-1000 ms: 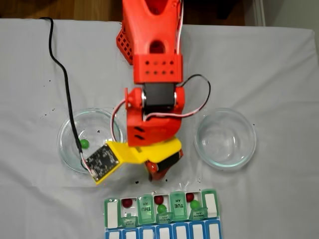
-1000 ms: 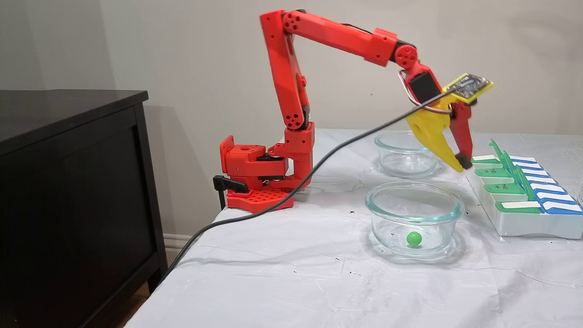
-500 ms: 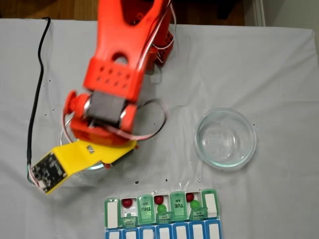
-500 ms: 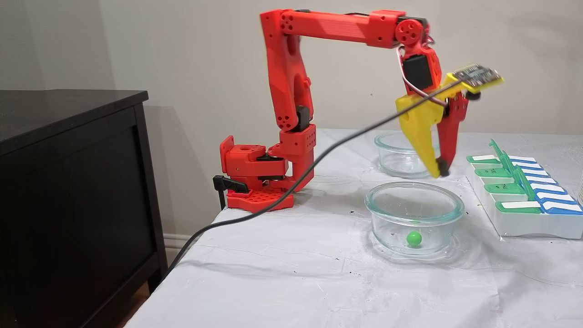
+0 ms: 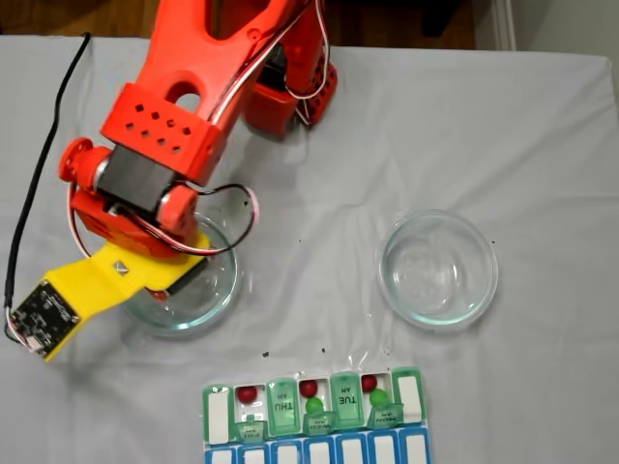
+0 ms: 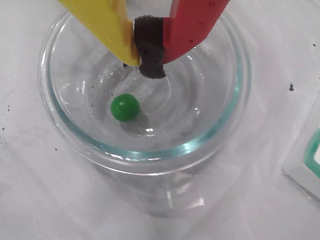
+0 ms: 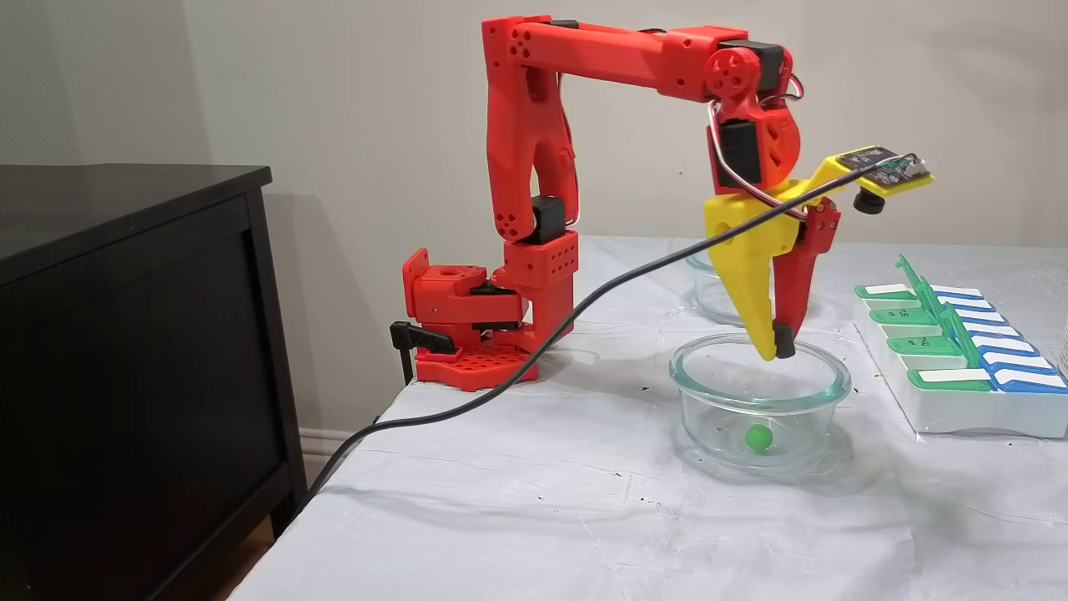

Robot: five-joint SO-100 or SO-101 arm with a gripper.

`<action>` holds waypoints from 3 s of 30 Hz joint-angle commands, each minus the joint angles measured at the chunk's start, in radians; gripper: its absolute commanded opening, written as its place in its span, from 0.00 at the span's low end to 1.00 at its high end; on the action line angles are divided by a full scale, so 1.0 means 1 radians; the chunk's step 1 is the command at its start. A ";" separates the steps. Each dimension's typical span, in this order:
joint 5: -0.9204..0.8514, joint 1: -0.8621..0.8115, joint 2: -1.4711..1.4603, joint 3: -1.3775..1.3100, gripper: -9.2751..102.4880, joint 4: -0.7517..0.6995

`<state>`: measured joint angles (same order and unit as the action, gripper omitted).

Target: Sort medicines into box.

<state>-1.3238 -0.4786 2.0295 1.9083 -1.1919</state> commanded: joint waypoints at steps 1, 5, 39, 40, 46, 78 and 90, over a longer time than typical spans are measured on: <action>-0.046 -0.020 0.129 0.012 0.08 0.026; -0.101 -0.038 0.192 0.087 0.08 0.083; -0.166 -0.054 0.196 0.360 0.23 0.356; -0.166 -0.051 0.206 0.380 0.22 0.376; -0.179 -0.054 0.213 0.449 0.21 0.482; -0.218 -0.055 0.189 0.517 0.19 0.672; -0.230 -0.049 0.163 0.520 0.19 0.692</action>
<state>-1.5493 -0.5369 2.1706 2.4406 -0.5154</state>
